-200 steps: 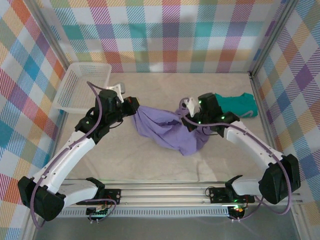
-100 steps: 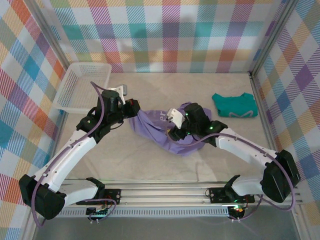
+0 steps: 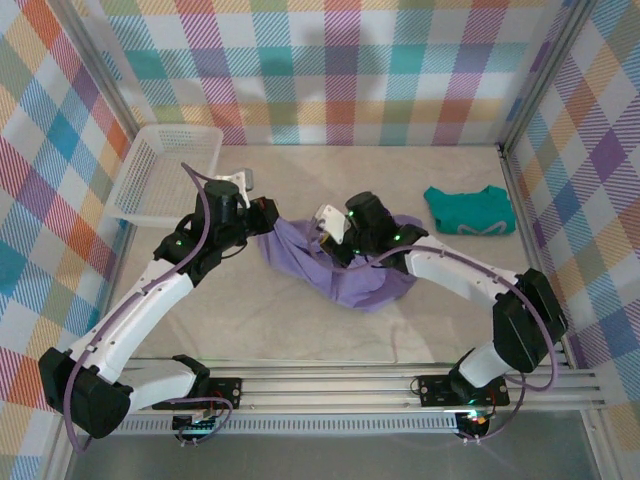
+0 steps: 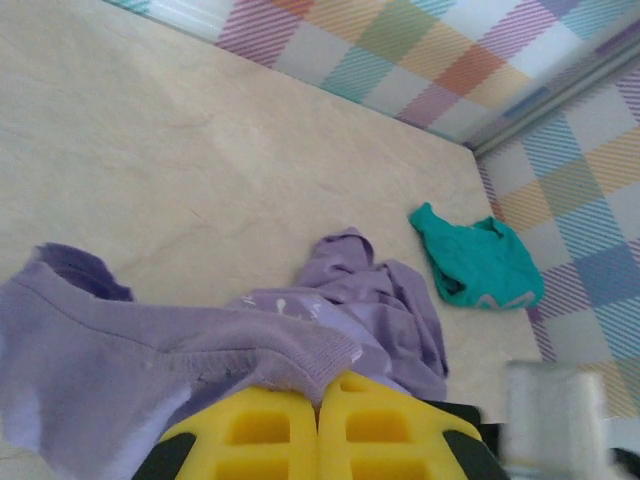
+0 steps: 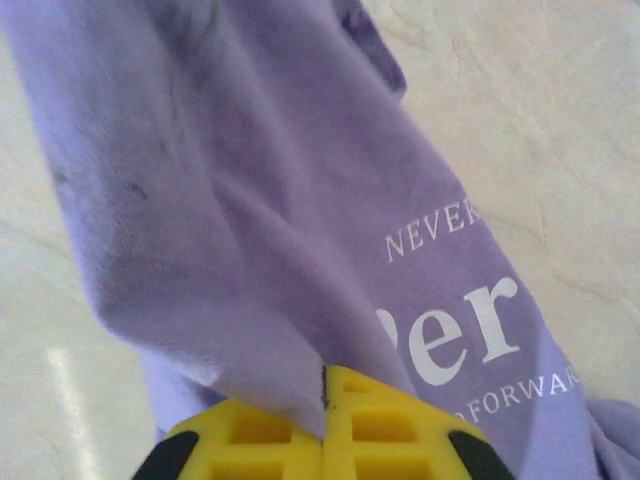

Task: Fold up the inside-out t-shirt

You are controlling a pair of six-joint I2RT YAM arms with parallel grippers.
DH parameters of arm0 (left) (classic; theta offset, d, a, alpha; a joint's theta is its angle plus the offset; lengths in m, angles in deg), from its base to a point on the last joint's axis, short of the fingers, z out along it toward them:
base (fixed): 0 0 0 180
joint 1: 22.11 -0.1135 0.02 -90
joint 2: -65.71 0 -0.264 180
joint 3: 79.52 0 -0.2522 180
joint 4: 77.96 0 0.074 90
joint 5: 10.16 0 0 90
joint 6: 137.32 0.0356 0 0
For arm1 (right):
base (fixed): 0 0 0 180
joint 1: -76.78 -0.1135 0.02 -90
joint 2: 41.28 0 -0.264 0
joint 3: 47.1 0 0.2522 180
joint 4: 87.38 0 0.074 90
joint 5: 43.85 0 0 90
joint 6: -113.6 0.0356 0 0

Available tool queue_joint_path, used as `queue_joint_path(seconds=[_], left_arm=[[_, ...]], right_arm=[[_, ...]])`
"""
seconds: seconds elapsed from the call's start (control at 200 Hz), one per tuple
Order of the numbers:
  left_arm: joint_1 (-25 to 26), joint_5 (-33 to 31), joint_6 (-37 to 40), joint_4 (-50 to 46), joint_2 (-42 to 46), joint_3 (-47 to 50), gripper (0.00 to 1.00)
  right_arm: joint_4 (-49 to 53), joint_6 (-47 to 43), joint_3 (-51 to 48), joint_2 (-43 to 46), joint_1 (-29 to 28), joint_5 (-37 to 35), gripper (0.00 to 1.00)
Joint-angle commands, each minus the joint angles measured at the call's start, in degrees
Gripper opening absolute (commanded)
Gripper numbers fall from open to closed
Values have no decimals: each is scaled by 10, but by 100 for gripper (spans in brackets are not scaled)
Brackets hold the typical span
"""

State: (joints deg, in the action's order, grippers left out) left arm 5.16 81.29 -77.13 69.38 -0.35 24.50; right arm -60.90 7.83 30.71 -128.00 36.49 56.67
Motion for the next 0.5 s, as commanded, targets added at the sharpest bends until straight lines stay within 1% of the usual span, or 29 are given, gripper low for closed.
queue_joint_path(seconds=[0.0,0.065,0.11,0.175,0.215,0.25,0.295,0.38,0.43,0.495], left_arm=[[-17,-109,37,17,-36,15,0],[-20,-160,60,0,-77,-2,0],[-19,-173,78,-18,-104,-19,6],[-15,-175,89,-38,-119,-26,22],[-7,-178,93,-36,-109,-14,34],[3,-180,93,-31,-93,2,43],[16,-168,93,-19,-68,28,53],[51,-137,91,6,-20,73,65],[74,-106,87,24,1,100,69],[101,-63,86,63,9,121,70]], right_arm=[[26,156,19,22,49,192,0],[-12,229,-3,29,66,261,0],[-31,274,-9,27,73,290,0],[-47,332,-9,16,84,307,0],[-61,361,-9,7,93,321,0],[-77,385,-10,-1,100,329,0],[-89,407,-9,-14,107,337,0],[-86,422,6,-38,117,347,0],[-81,425,13,-49,122,348,0],[-73,426,21,-57,130,351,0]])
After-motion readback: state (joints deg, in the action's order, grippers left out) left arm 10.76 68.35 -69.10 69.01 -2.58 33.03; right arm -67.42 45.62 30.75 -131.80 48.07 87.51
